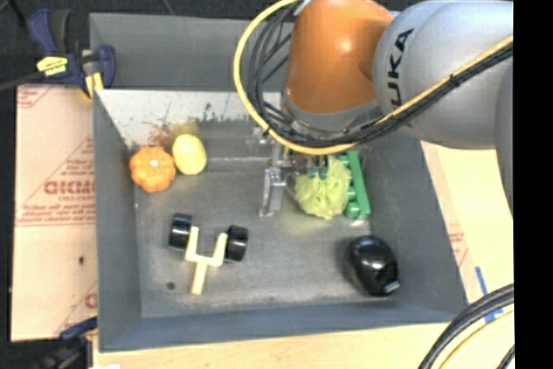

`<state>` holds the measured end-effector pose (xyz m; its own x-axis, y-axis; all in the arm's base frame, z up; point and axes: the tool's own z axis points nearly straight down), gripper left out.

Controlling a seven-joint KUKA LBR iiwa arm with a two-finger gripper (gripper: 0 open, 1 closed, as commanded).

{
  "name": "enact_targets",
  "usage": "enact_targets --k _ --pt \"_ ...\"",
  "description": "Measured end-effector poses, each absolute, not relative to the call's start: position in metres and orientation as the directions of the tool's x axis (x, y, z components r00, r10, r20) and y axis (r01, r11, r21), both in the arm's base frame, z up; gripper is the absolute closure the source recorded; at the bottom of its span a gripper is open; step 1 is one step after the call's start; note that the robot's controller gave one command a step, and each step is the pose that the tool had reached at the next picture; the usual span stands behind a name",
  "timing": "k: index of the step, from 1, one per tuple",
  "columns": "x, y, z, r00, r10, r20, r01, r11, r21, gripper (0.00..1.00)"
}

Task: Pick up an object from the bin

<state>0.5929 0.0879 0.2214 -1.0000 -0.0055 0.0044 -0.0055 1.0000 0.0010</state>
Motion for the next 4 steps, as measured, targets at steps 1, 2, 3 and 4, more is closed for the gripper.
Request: enact_targets --k 1,2,3,4 --pt "0.594 0.088 0.226 -1.000 -0.004 -0.004 -0.004 1.000 0.002 0.00" --pt "0.607 0.066 0.186 -1.000 -0.027 -0.012 -0.027 1.000 0.001 0.00" --pt "0.592 0.036 0.148 -0.994 -0.110 -0.005 -0.110 0.994 0.000 0.00" --pt "0.582 0.026 0.144 -0.982 -0.191 -0.008 -0.191 0.982 -0.001 0.00"
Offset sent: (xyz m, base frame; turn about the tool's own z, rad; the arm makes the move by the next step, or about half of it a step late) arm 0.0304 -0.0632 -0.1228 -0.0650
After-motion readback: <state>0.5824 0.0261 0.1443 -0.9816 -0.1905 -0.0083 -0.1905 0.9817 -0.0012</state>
